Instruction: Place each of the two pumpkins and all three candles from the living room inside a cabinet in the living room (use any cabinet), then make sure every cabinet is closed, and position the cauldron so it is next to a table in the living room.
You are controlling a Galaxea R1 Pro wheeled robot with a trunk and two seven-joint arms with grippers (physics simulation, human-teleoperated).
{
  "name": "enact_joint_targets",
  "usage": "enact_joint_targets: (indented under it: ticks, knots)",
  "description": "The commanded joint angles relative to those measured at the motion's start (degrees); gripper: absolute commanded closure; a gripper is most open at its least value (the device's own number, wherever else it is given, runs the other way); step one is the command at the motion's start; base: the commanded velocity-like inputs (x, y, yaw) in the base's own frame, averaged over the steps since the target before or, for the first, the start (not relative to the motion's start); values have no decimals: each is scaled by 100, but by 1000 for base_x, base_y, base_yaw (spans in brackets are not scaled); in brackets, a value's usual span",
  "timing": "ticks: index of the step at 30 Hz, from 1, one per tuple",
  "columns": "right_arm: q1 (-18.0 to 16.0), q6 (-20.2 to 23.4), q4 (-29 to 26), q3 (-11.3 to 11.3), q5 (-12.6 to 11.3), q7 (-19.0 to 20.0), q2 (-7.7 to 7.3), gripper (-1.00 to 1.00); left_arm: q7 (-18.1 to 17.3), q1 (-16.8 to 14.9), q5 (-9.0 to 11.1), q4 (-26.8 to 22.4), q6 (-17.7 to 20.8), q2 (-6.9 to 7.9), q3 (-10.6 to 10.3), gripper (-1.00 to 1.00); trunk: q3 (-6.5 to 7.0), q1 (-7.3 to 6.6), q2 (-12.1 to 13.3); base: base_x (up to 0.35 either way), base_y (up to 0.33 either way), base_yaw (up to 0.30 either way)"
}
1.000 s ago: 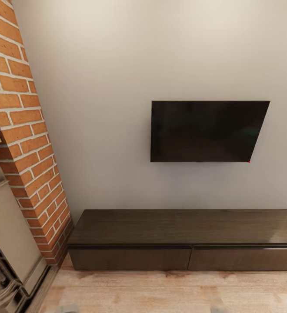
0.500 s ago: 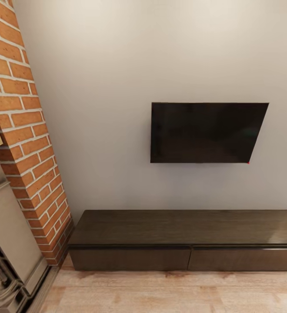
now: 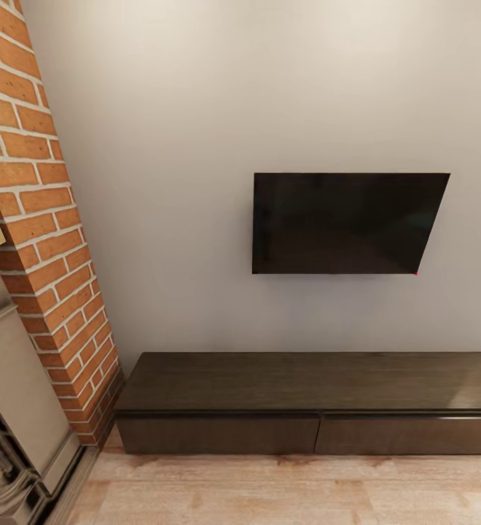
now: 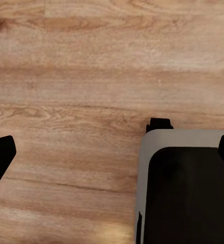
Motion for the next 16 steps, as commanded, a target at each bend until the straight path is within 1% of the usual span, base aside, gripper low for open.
enact_joint_targets:
  ticks: [1,7,16]
  knots:
    - [-6,-14,16,43,-53,0,-11,-100,27,1,47,-10,-7,3,-50,-100,-10,2,-9,0,0,0]
    - [17,-11,21,50,-49,7,0,-100,29,14,43,-12,-13,-13,-51,-100,-10,2,-9,0,0,0]
    - [26,-13,22,46,-23,9,-38,-100,28,16,47,-13,-14,-13,-51,-100,-10,2,-9,0,0,0]
